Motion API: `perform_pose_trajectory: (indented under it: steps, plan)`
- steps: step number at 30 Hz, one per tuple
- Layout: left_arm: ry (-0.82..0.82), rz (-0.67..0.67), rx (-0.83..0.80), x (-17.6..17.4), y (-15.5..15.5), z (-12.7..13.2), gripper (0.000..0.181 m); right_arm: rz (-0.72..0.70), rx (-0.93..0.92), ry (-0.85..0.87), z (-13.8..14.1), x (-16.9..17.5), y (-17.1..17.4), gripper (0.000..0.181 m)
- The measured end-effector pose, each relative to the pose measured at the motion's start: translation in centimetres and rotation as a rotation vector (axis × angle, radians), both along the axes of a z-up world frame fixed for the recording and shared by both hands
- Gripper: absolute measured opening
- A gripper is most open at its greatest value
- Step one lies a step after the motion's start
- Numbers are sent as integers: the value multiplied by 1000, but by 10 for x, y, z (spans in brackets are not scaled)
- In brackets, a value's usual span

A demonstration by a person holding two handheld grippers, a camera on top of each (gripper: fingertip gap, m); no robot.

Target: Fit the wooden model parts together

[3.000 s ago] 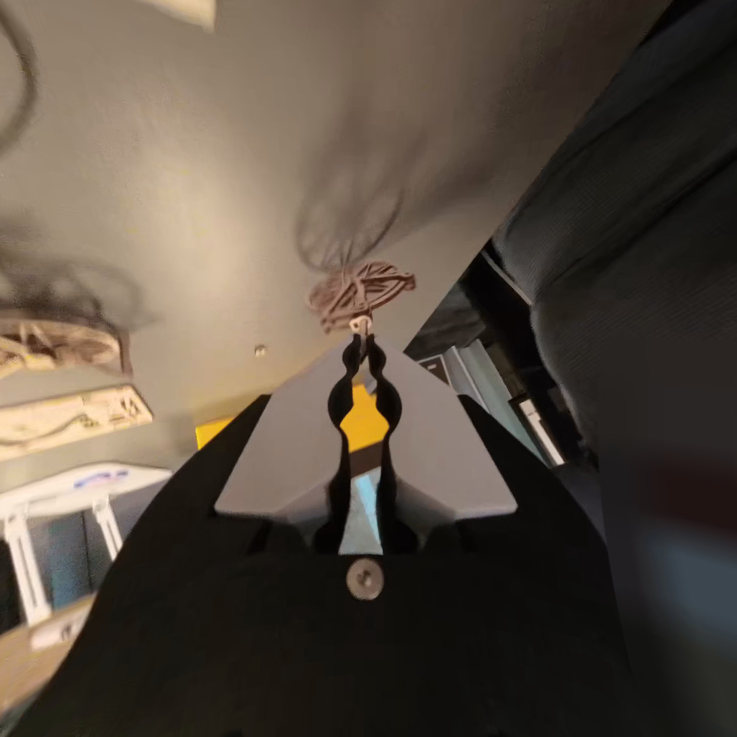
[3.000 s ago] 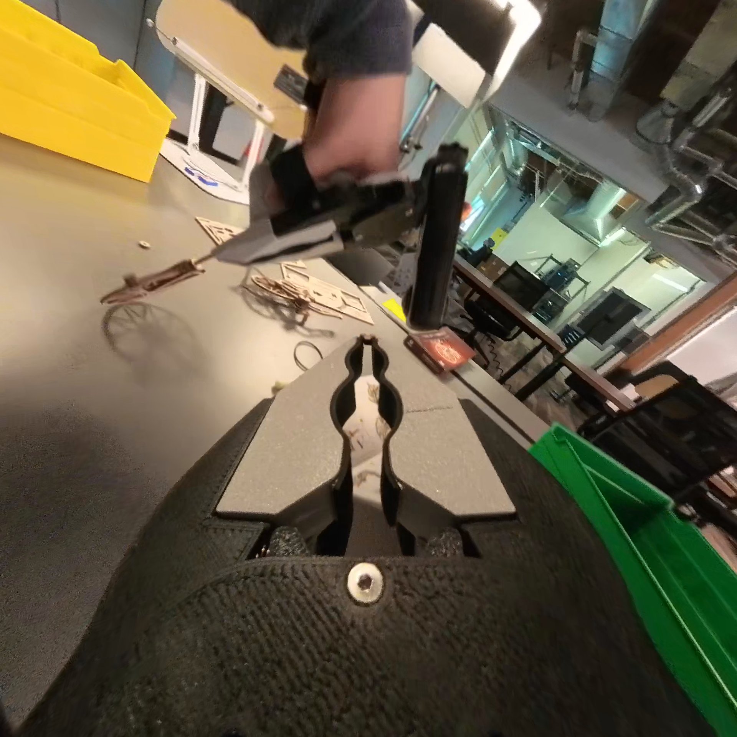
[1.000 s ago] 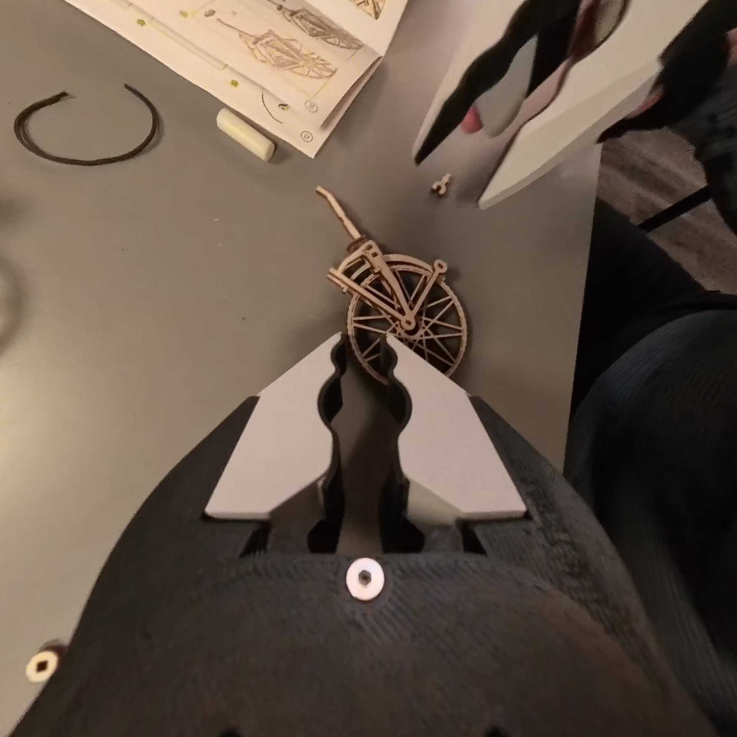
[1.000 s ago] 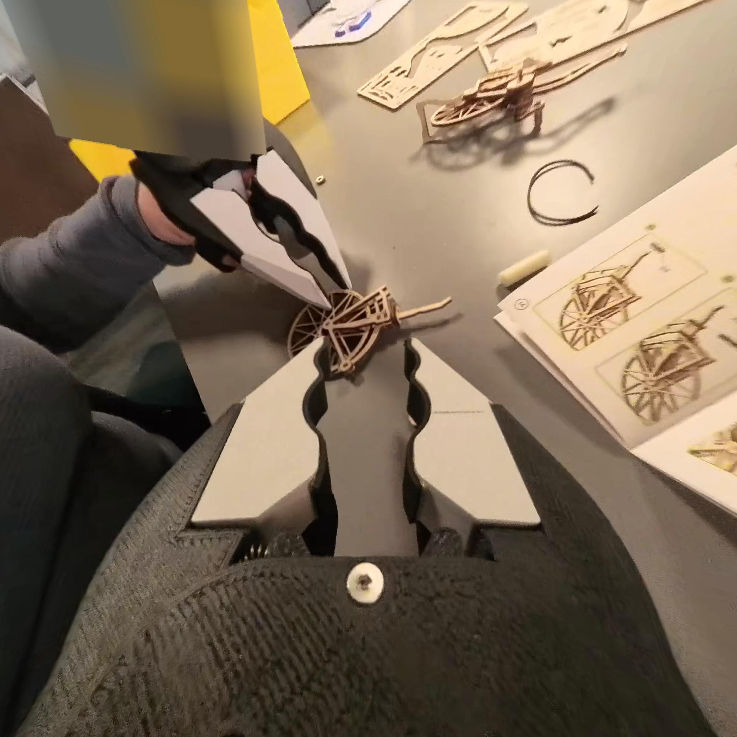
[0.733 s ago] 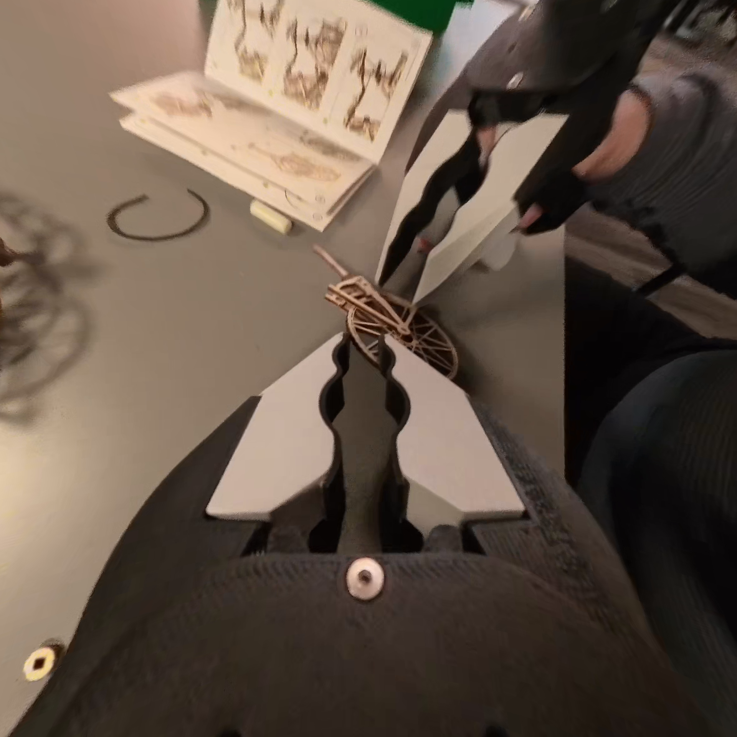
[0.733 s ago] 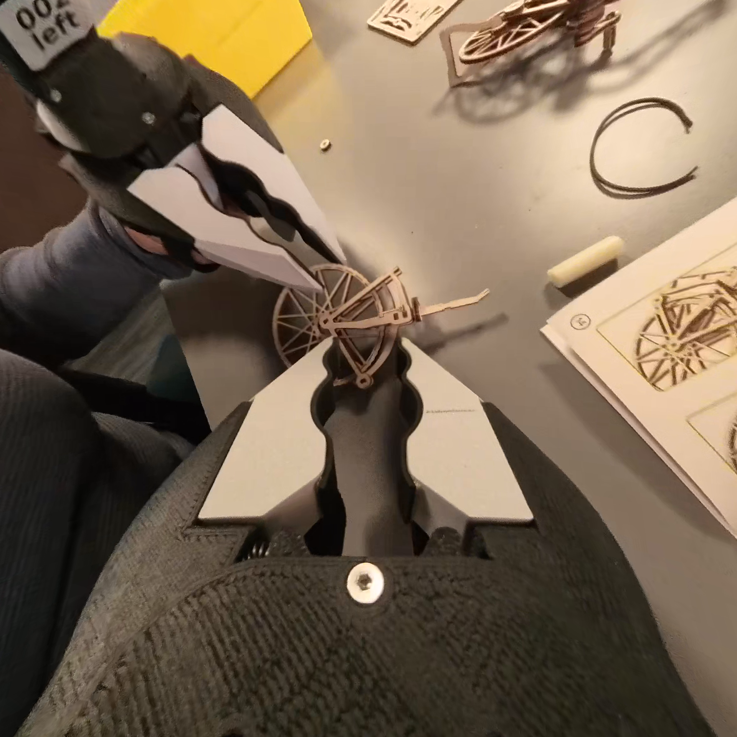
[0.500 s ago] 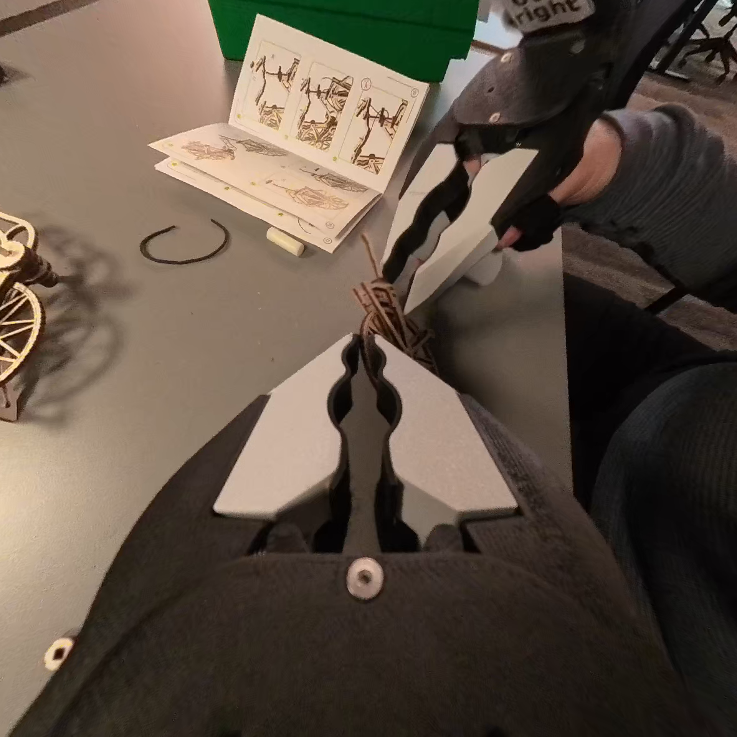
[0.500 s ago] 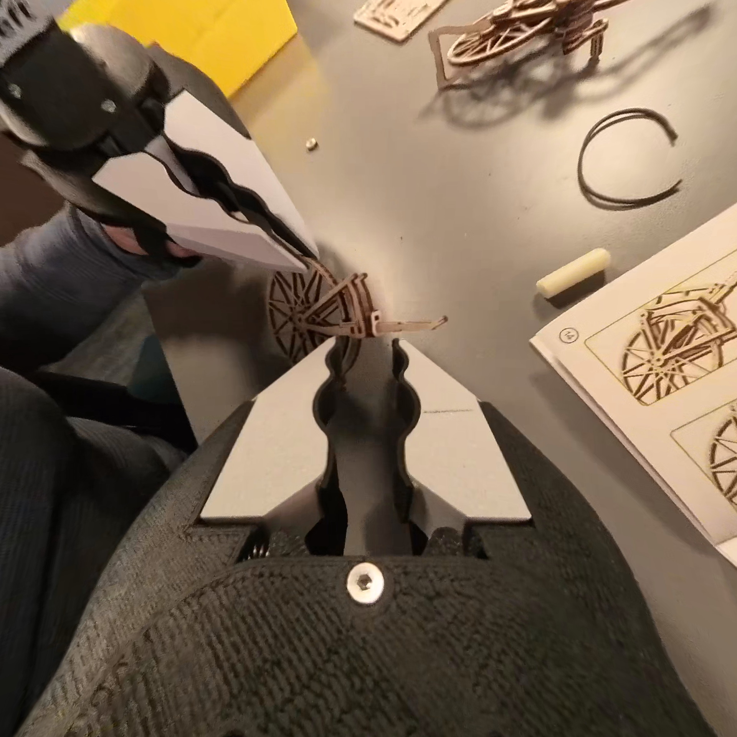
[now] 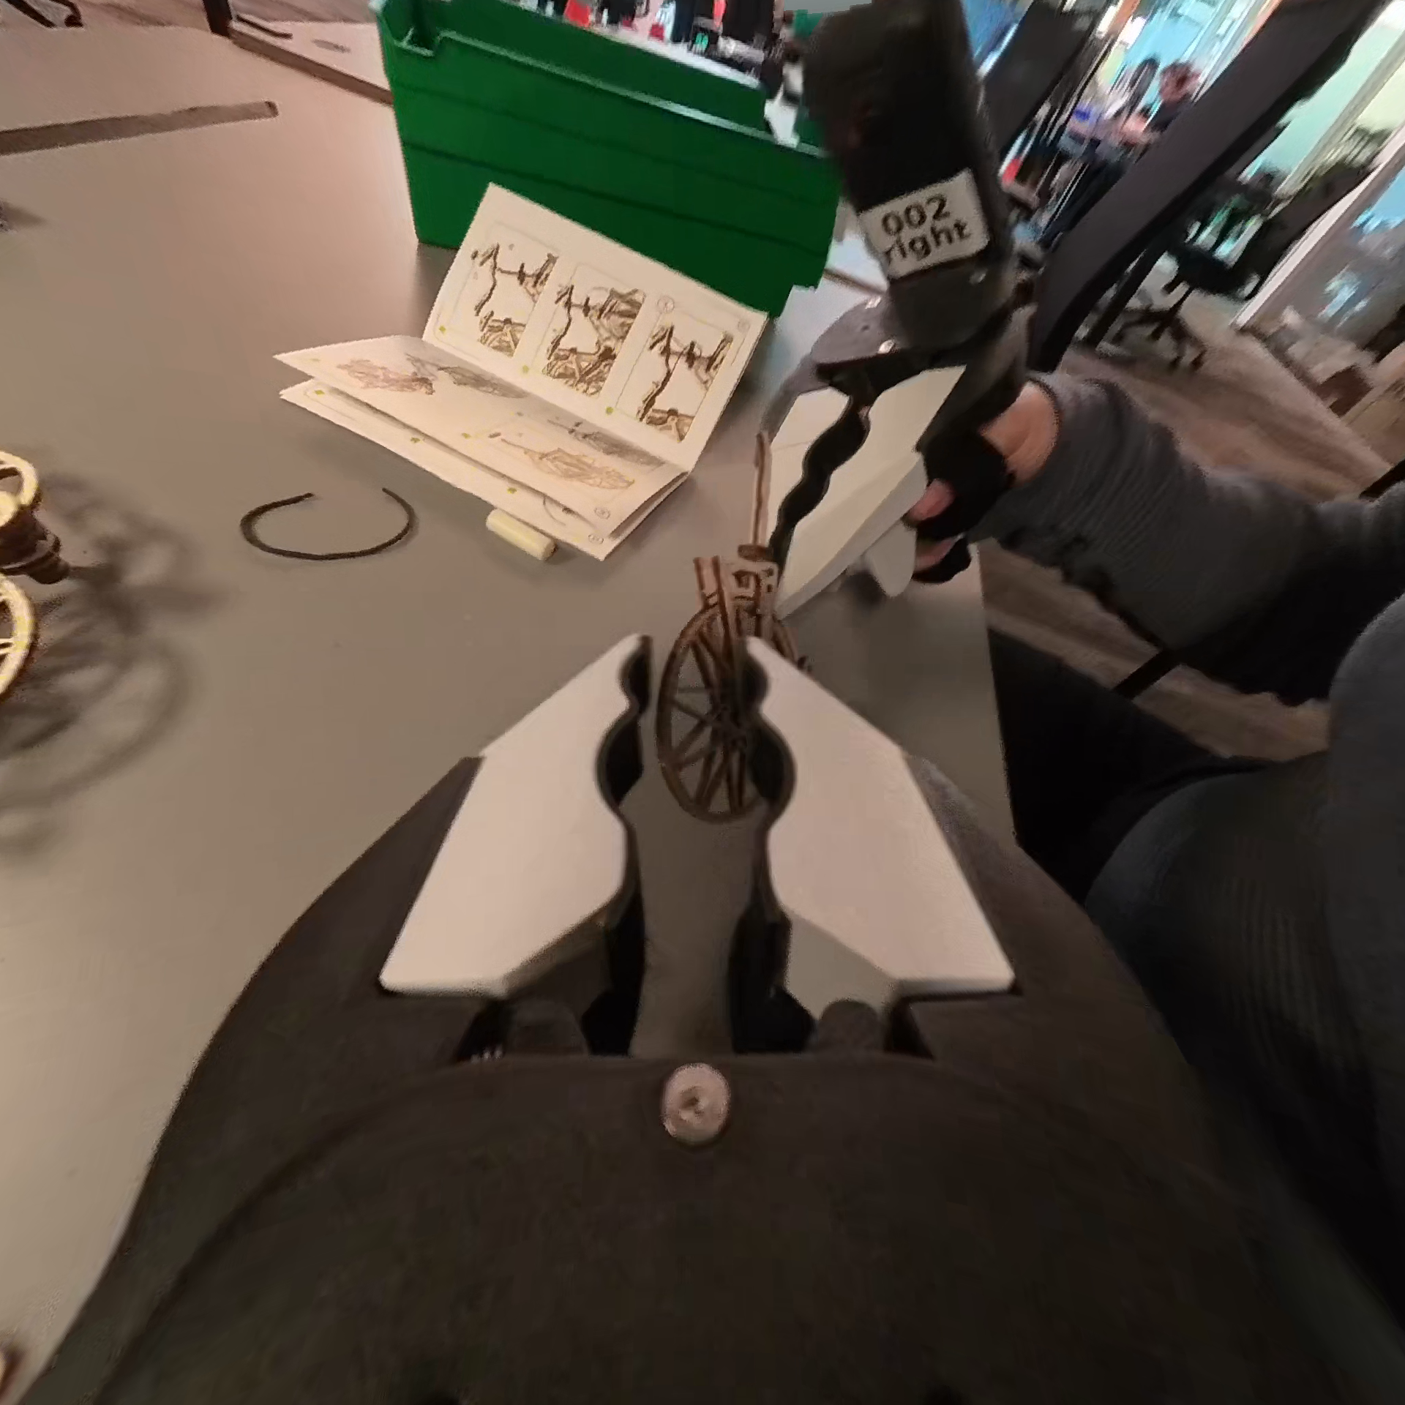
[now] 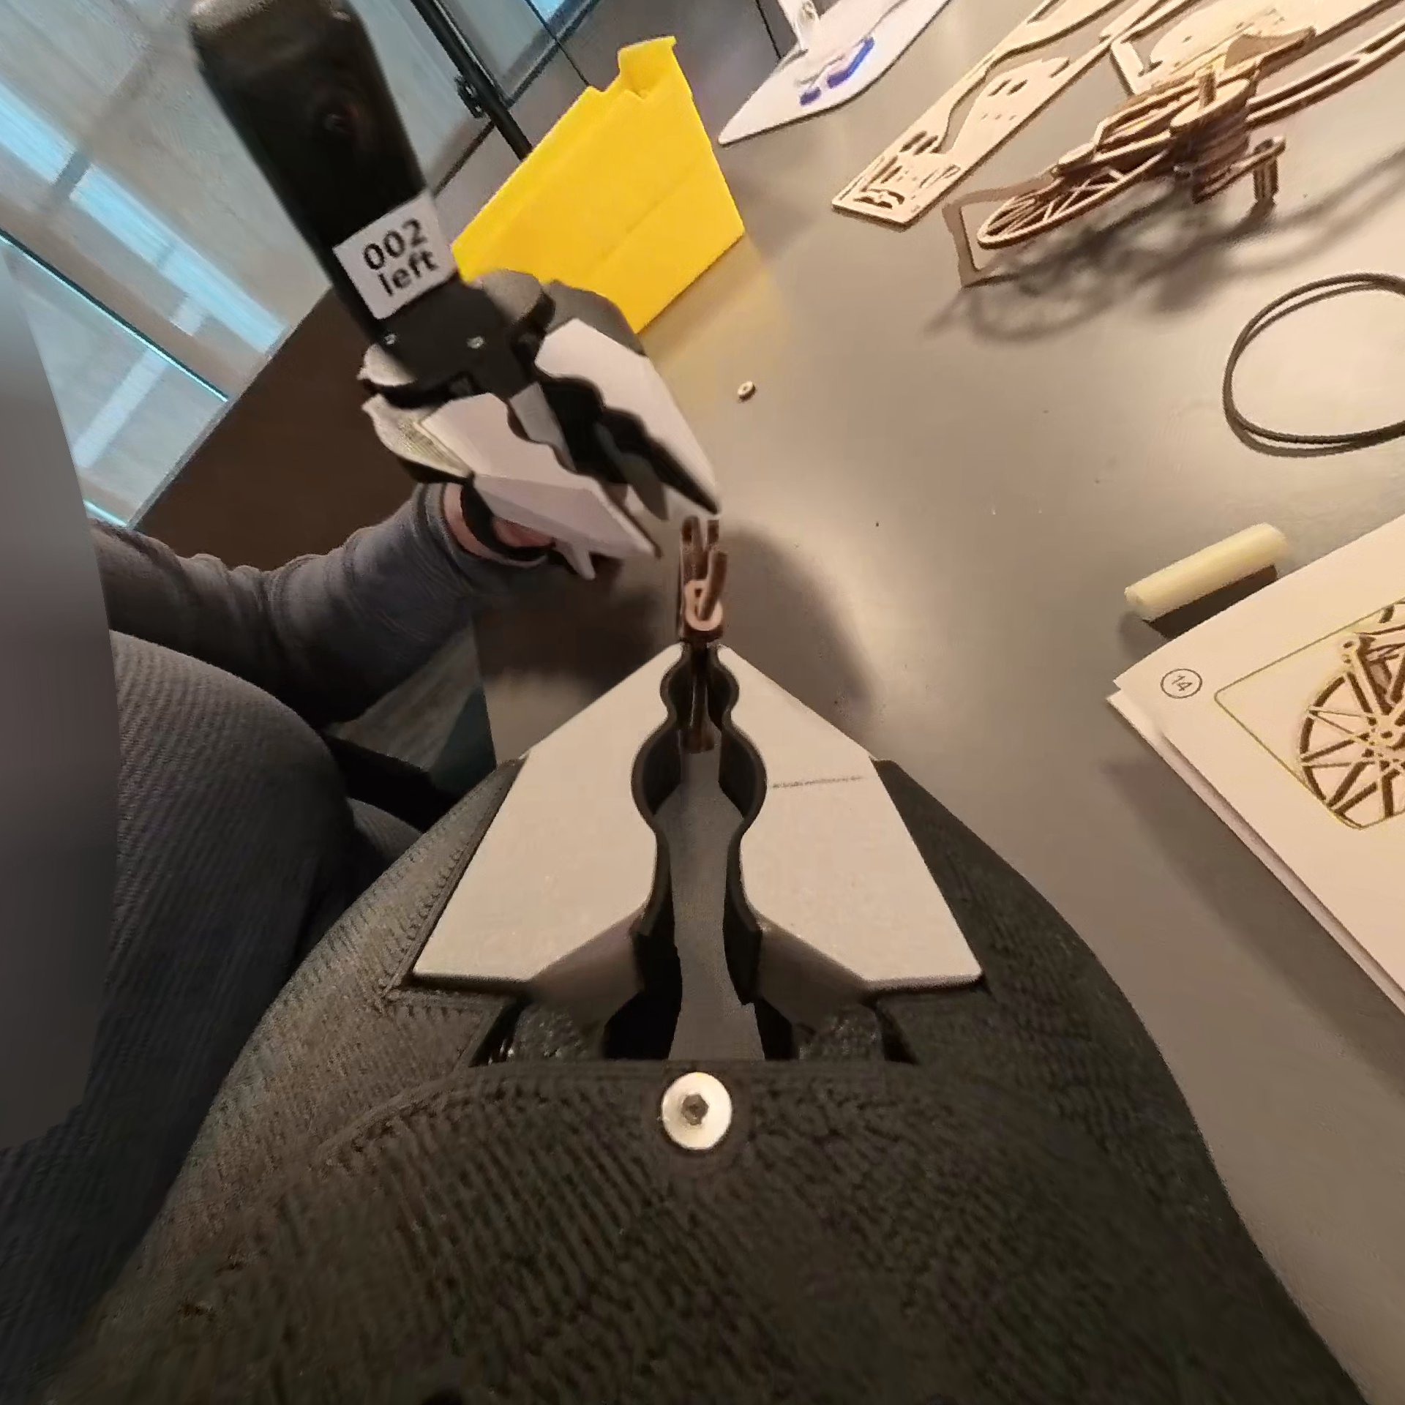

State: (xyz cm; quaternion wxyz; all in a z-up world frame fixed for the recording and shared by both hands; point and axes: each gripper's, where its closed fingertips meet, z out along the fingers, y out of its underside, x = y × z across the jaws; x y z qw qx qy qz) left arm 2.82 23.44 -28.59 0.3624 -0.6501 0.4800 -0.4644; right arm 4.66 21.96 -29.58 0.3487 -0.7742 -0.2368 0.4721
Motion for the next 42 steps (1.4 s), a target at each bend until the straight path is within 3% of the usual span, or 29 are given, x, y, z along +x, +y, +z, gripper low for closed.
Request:
perform_pose_trajectory:
  steps: [3, 8, 13, 19, 22, 25, 29, 34, 42]
  plan:
    - [-81, -69, -113, 7, -10, 9, 42, 27, 19, 34, 8, -1, -5, 0]
    - [-131, -217, -328, 19, -26, 15, 43, 90, 44, 72, 18, -4, -15, 0]
    - [-158, -321, -432, 28, -41, 17, 28, 114, 69, 61, 21, -6, -20, 0]
    - [-190, -329, -462, 31, -40, 22, 9, 114, 107, 43, 21, -7, -22, 0]
    - [-221, -319, -477, 28, -36, 26, 9, 26, 156, 34, 26, 1, -15, 14]
    - [-252, -277, -483, 24, -26, 27, 8, -85, 226, -4, 33, 30, -11, 18]
    - [-261, -265, -474, 24, -25, 28, 8, -142, 271, -296, -2, 72, -12, 18]
    - [-230, -272, -455, 26, -28, 23, 9, -24, 327, -550, -36, 77, -22, 16]
    - [-224, -276, -462, 26, -28, 22, 9, 64, 330, -578, -46, 73, -16, 7]
